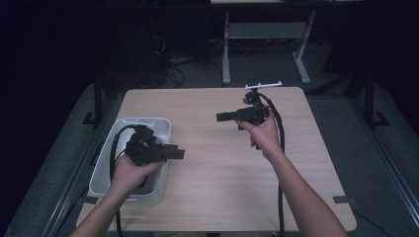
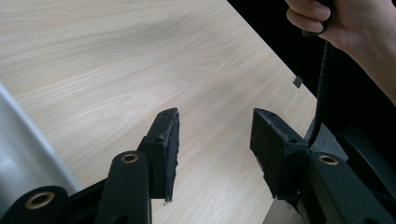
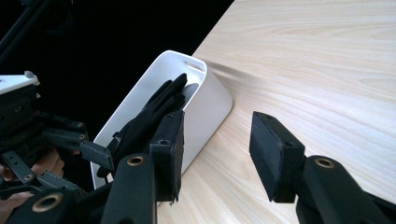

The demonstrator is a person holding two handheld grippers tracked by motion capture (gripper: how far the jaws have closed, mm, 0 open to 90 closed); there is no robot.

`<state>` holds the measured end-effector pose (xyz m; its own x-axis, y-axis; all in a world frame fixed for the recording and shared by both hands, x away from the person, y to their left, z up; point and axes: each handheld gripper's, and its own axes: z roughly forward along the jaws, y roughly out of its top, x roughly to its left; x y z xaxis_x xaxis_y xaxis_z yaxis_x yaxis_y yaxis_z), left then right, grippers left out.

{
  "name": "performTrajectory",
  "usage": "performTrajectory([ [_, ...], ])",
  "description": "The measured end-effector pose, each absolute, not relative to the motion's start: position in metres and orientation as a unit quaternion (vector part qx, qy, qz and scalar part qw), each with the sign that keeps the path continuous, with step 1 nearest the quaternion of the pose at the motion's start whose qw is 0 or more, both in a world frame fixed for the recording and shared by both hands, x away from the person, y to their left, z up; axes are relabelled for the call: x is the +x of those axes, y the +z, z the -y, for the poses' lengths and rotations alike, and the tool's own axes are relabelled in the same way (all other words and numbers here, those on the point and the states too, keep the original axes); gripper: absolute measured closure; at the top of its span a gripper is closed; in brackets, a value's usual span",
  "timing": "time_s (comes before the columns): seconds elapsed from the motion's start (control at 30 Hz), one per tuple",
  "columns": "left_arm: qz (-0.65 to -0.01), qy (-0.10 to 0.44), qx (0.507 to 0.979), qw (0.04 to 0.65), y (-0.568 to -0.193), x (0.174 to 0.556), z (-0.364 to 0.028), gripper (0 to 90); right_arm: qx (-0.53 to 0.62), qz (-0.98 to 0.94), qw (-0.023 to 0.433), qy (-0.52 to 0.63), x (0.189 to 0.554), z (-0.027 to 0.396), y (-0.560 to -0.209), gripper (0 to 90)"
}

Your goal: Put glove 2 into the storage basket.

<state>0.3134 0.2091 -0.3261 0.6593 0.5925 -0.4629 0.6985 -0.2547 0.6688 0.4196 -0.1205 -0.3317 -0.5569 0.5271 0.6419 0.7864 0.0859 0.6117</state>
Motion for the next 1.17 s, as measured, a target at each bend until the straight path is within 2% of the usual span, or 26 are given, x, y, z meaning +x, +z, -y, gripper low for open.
performTrajectory([
  [0.63, -0.374, -0.077, 0.806, 0.452, -0.336, 0.310, -0.158, 36.7, -0.488, 0.700, 0.114, -0.509, 0.401, 0.180, -0.348, 50.3],
  [1.17, -0.348, -0.093, 0.819, 0.446, -0.345, 0.301, -0.121, 33.1, -0.514, 0.686, 0.101, -0.505, 0.384, 0.219, -0.363, 49.0],
])
